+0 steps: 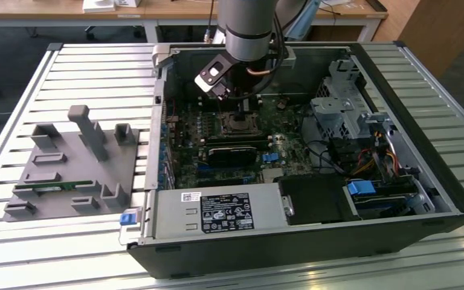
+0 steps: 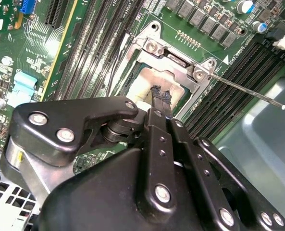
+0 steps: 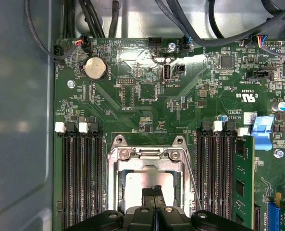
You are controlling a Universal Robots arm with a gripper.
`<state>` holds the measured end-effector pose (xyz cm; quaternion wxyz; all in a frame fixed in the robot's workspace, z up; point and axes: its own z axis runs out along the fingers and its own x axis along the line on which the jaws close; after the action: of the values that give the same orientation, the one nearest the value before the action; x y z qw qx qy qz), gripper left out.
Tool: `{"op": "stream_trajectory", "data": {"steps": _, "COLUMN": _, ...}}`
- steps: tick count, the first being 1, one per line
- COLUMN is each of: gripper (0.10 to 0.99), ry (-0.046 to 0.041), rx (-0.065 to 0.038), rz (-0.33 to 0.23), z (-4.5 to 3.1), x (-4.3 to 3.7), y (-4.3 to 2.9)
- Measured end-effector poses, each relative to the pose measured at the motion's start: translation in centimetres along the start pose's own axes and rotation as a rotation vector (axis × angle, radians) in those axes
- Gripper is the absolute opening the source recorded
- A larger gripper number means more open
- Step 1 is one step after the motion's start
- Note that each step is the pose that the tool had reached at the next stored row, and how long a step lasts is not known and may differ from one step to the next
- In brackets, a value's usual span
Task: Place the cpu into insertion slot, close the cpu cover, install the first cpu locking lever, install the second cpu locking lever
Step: 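Install the first cpu locking lever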
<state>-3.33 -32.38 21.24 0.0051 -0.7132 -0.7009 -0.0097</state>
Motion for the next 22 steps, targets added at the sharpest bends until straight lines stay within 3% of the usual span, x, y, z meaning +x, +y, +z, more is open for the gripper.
{"op": "stream_trajectory", "data": {"steps": 22, "gripper": 0.106, "ry": 0.0, "rx": 0.0, "rz": 0.0, "z": -1.76, "x": 0.04, "y": 0.01}}
